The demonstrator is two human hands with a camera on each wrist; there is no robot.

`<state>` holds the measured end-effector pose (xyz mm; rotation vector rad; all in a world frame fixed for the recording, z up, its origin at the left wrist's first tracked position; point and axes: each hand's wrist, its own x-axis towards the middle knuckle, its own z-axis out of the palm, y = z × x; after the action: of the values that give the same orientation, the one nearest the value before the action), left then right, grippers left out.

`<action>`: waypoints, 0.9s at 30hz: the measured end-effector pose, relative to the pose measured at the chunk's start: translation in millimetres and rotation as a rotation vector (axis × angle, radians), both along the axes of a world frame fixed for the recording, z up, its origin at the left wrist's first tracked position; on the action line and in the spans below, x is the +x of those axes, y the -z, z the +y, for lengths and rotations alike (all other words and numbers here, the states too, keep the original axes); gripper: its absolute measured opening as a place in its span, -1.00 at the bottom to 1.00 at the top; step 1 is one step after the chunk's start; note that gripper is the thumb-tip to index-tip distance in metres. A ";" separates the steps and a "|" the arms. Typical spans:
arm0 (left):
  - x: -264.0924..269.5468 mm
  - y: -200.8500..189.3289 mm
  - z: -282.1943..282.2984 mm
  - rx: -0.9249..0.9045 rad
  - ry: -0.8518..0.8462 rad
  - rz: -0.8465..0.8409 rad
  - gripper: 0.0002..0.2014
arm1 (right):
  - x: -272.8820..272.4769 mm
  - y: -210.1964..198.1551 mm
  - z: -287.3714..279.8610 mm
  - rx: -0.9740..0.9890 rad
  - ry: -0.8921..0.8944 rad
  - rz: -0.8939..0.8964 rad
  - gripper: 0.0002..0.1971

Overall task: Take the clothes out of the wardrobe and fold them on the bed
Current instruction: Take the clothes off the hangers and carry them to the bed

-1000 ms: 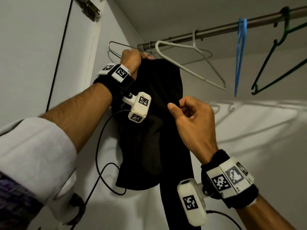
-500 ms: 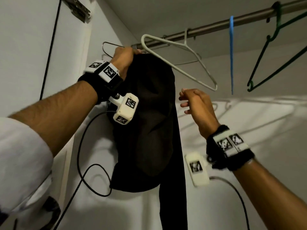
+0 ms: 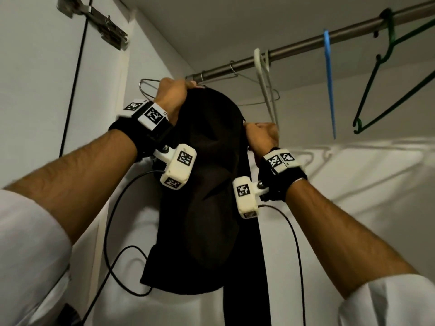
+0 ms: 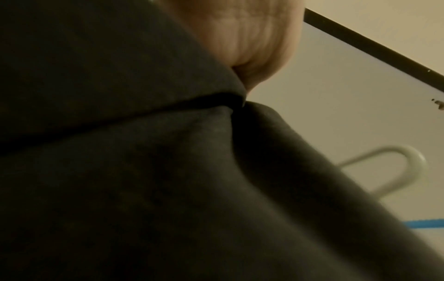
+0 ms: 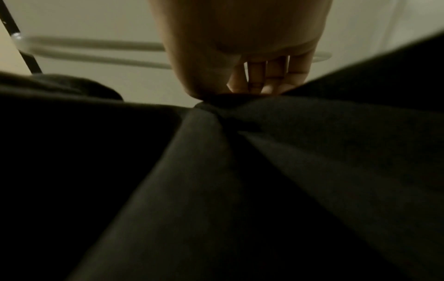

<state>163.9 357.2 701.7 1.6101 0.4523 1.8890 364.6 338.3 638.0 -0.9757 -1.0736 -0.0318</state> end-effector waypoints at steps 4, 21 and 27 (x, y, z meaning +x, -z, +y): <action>3.7 2.4 5.2 0.004 0.043 -0.006 -0.59 | 13.9 27.0 9.4 -0.001 0.051 0.068 -0.58; 4.5 -2.4 -5.4 0.051 0.023 -0.034 -0.83 | 45.1 108.5 7.3 -0.042 0.171 0.033 -0.61; 2.4 -2.0 -1.3 0.047 -0.013 -0.034 -0.79 | 44.3 149.0 -7.0 0.053 0.124 -0.011 -0.50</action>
<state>166.3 355.8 703.7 1.6069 0.4078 1.9469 408.9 331.3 489.1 -0.9937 -1.0160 -0.1663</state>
